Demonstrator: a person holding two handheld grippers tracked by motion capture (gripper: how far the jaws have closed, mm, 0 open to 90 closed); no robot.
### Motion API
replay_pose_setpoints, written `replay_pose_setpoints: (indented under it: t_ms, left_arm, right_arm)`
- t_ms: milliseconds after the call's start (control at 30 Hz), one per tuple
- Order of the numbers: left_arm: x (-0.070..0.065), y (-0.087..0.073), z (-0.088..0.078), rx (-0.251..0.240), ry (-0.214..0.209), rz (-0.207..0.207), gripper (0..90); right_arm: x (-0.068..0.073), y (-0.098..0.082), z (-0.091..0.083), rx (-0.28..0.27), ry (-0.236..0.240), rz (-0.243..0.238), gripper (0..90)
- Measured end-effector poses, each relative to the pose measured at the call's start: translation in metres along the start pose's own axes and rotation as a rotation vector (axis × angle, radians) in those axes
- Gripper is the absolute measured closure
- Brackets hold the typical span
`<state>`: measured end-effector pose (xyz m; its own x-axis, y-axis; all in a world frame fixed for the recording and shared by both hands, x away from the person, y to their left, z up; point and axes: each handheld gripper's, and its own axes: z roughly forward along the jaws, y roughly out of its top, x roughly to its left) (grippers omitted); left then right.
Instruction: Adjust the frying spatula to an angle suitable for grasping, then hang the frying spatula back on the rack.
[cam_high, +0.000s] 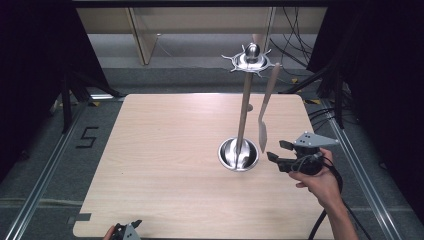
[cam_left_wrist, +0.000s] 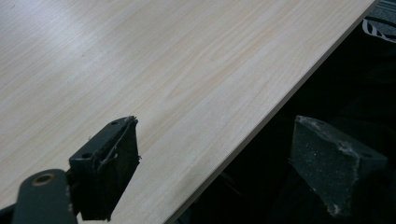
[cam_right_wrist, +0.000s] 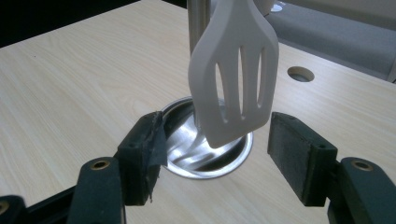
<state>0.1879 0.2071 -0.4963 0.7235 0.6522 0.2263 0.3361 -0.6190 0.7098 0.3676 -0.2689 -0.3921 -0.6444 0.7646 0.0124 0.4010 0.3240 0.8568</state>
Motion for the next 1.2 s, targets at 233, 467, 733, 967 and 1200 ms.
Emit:
replay_pose_setpoints:
  t_ms: [233,467,733,967,1200]
  left_arm:
    - [-0.002,-0.001,0.002,-0.014,0.015,-0.058,14.8]
    - [-0.003,0.0,0.0,-0.01,0.008,-0.041,14.8]
    - [-0.003,-0.001,0.002,-0.009,0.009,-0.042,14.8]
    - [-0.006,-0.002,0.0,0.0,0.018,-0.086,14.8]
    - [-0.001,-0.001,-0.001,0.008,0.0,0.004,14.8]
  right_arm:
    - [0.0,-0.006,0.001,0.001,0.006,0.001,37.2]
    - [0.0,-0.014,0.001,0.011,0.007,-0.005,37.1]
    - [0.002,-0.021,0.001,0.046,0.021,0.004,36.9]
    - [0.003,-0.025,0.003,0.044,0.014,0.016,36.8]
    - [0.007,-0.029,0.0,0.051,0.019,0.025,36.5]
